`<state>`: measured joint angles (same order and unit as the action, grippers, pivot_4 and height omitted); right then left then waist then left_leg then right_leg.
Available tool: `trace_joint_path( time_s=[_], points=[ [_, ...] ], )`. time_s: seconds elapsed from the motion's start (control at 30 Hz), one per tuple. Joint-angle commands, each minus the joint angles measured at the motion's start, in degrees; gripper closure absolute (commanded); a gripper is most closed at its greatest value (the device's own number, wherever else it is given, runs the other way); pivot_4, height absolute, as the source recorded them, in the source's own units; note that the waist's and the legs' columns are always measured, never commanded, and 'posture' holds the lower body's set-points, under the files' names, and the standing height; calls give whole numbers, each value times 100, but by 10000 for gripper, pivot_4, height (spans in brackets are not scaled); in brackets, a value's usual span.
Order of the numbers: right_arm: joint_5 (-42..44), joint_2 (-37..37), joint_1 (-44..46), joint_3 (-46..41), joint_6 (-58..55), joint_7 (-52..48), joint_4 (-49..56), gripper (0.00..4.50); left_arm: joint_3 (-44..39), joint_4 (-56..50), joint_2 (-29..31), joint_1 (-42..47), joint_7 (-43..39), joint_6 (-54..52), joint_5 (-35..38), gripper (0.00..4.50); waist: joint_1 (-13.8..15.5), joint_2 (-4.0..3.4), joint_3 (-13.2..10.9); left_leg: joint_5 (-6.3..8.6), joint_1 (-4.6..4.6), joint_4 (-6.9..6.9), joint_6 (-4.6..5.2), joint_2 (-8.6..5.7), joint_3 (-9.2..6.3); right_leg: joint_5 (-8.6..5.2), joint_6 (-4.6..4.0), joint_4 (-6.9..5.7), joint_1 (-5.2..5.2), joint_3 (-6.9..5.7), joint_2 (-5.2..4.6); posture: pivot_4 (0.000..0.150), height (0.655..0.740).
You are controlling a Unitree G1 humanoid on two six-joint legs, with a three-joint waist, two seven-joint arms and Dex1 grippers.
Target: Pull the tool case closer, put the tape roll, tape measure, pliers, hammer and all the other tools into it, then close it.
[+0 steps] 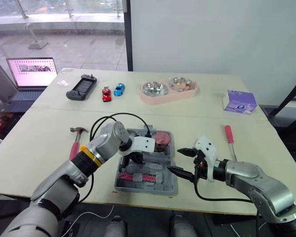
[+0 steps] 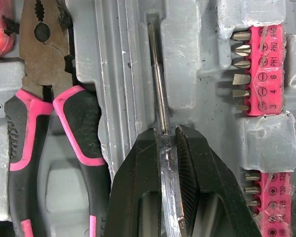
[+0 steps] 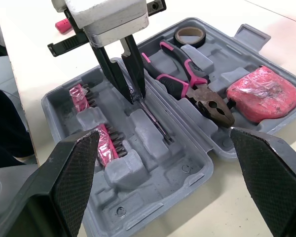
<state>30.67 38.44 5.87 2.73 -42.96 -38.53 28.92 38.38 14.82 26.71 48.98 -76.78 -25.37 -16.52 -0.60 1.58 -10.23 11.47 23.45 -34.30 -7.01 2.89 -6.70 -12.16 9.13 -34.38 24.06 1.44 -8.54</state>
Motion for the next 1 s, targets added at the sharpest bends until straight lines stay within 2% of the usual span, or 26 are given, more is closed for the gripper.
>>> trace_joint_path(
  time_s=[0.03, 0.57, 0.8, 0.87, 1.0],
  points=[
    [85, -46, 27, -161, 58, 14, 234, 0, -66, -45, 6, 116, 161, 60, -139, 44615, 0, 0, 0, 0, 0, 0, 0, 0, 0, 0, 0, 0, 0, 0, 0, 1500, 7400],
    [88, -59, 58, -141, 60, 3, 213, 0, -134, -383, 141, 125, 114, 50, -141, 44615, -8, 0, 0, 0, 0, 0, 0, 0, 0, 0, 0, 0, 0, 0, 0, 1500, 7400],
    [101, -57, 41, -152, 49, 3, 238, 0, -135, -412, 193, 148, 142, 103, -174, 11671, -6, 0, 0, 0, 0, 0, 0, 0, 0, -1, 2, 0, 0, 0, 0, 1500, 7400],
    [102, -64, 55, -146, 45, 6, 228, 0, -132, -405, 211, 152, 155, 116, -175, 797, -6, 0, 0, 0, 0, 1, 0, 0, 0, -1, 2, 1, 0, 0, 0, 1500, 7400],
    [107, -65, 42, -145, 38, 11, 246, 0, -164, -477, 237, 138, 123, 85, -158, 272, -9, 0, 0, 0, 1, 2, 0, 0, 0, -1, 1, 0, 0, 0, 0, 1500, 7400]
  ],
)
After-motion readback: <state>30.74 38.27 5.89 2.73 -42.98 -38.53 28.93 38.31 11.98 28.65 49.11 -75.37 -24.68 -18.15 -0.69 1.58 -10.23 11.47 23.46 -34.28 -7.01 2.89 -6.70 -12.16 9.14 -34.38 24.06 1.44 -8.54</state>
